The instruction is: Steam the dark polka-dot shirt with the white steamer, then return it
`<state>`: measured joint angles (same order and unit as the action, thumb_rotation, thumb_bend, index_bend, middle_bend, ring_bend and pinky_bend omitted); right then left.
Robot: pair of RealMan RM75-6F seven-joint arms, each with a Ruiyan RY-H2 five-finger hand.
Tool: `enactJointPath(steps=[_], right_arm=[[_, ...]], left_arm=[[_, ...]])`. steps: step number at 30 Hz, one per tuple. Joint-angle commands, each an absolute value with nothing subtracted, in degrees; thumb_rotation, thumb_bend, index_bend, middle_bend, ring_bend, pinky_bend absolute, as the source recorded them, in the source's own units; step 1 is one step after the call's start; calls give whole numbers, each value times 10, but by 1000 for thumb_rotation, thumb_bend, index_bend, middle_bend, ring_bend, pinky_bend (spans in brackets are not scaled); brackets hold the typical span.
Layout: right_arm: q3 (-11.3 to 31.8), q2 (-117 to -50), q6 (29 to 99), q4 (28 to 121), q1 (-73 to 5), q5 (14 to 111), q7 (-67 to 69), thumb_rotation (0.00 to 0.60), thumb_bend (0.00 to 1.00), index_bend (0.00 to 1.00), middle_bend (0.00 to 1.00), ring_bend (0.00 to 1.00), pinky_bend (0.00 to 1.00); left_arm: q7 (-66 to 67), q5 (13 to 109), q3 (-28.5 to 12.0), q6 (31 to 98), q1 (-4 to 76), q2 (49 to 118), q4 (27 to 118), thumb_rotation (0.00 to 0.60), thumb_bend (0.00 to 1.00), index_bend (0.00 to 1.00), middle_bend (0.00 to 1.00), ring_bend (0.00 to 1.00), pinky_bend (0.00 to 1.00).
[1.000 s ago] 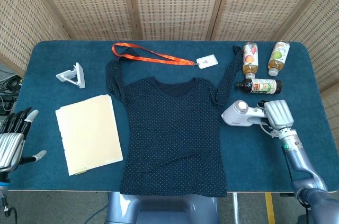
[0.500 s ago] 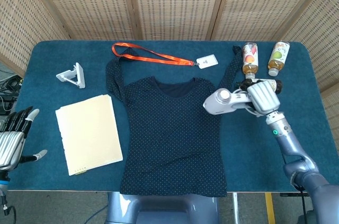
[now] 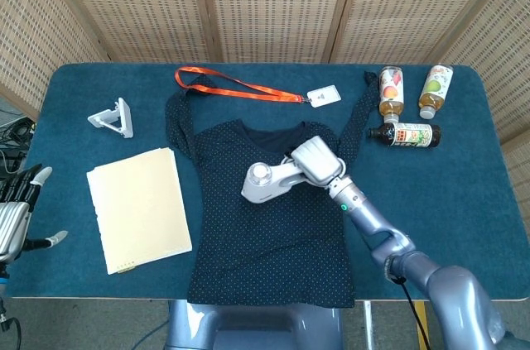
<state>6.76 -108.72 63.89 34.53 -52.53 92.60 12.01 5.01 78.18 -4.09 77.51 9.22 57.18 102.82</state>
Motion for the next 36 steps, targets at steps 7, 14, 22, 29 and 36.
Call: enactJointPath(steps=[7,14,22,29,36], right_arm=[[21,-1206,671,216,-559,978,107,600,1000,914,717,779,955],[-9,-1228,695,161,-540,994,124,600,1000,915,717,779,955],[-23,-1210,706,130,-506,992,158,600,1000,914,717,779,954],[-35,-1174,716,101,-465,988,189,600,1000,915,717,779,954],[-37,-1144,717,87,-441,980,209,600,1000,914,717,779,954]], left_arm=[[57,749,-49,762,98,576,1022,600,0,0,0,0,0],[62,747,-50,764,99,579,1023,600,0,0,0,0,0],[66,754,-46,769,97,582,1024,600,0,0,0,0,0],[81,755,-45,769,100,588,1026,600,0,0,0,0,0],[94,758,-42,770,101,594,1029,600,0,0,0,0,0]])
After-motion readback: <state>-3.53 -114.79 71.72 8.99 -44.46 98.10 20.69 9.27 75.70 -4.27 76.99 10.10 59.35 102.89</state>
